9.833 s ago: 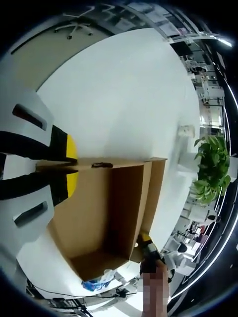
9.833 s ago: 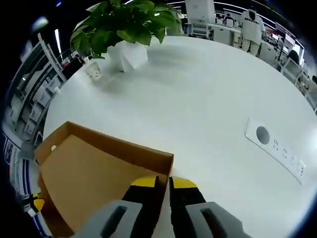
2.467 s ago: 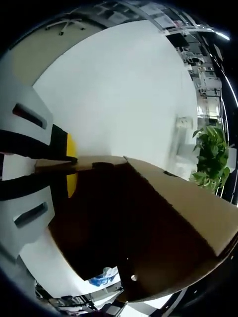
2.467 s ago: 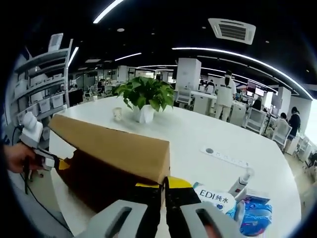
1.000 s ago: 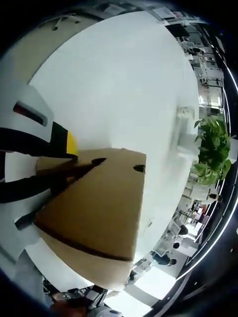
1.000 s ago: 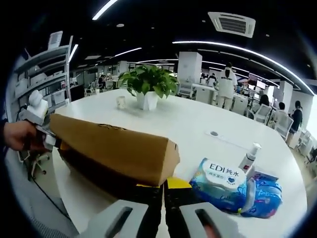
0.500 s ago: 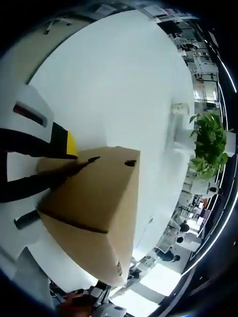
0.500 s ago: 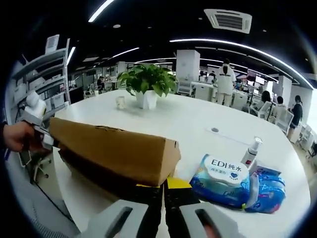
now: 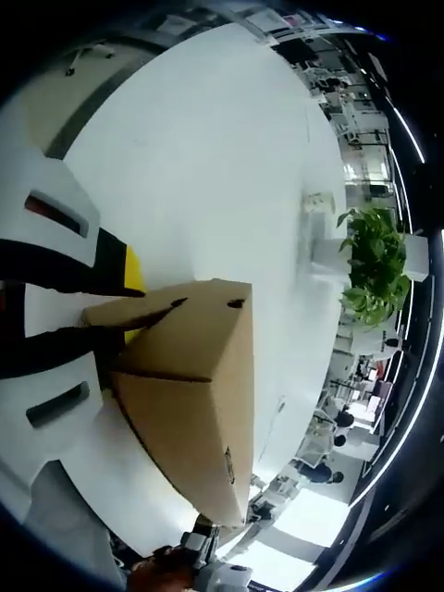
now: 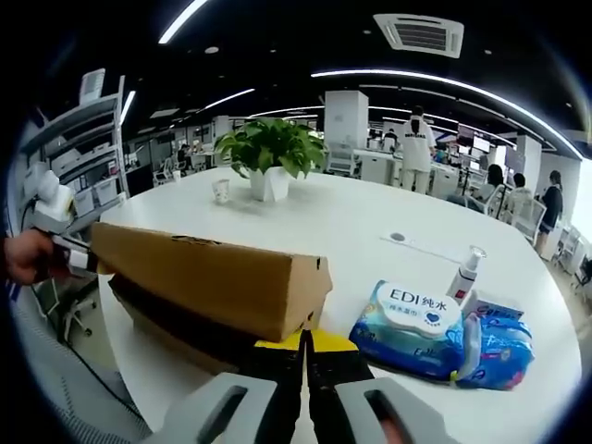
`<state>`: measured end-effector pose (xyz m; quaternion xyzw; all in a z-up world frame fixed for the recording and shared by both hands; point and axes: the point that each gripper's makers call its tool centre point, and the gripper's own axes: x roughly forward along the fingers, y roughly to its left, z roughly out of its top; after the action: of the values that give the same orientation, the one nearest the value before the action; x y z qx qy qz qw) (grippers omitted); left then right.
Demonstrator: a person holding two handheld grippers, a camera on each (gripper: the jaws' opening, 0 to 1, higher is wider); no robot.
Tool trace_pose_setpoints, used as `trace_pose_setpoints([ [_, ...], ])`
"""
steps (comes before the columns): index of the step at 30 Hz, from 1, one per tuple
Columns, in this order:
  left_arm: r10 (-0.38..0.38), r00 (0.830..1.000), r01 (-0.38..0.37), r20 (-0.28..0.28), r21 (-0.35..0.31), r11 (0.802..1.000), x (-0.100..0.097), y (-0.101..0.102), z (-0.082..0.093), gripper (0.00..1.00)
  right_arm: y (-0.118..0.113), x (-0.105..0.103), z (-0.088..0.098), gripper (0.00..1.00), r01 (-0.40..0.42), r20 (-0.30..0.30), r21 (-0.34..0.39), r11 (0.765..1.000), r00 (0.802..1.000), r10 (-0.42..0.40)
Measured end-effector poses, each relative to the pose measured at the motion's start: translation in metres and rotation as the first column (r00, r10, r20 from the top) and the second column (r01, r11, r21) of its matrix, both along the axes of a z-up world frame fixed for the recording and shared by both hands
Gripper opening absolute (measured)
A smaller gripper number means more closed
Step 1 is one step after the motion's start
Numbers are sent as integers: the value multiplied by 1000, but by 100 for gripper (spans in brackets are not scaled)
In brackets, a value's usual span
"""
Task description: Operate the shoe box by opening the lid, removing the specified soft item, and placing it in the target area until the item is outside and the box remains undamaged.
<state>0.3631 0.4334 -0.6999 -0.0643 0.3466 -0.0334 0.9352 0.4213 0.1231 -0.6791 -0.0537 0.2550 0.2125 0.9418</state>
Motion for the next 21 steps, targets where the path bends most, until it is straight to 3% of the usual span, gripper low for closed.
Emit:
trace_pose_setpoints([
  [21,-50,998,49,30,39,998,-18,4,5,10,-5,-12,-11,0,4,-24,-1,1000,1000,-4],
])
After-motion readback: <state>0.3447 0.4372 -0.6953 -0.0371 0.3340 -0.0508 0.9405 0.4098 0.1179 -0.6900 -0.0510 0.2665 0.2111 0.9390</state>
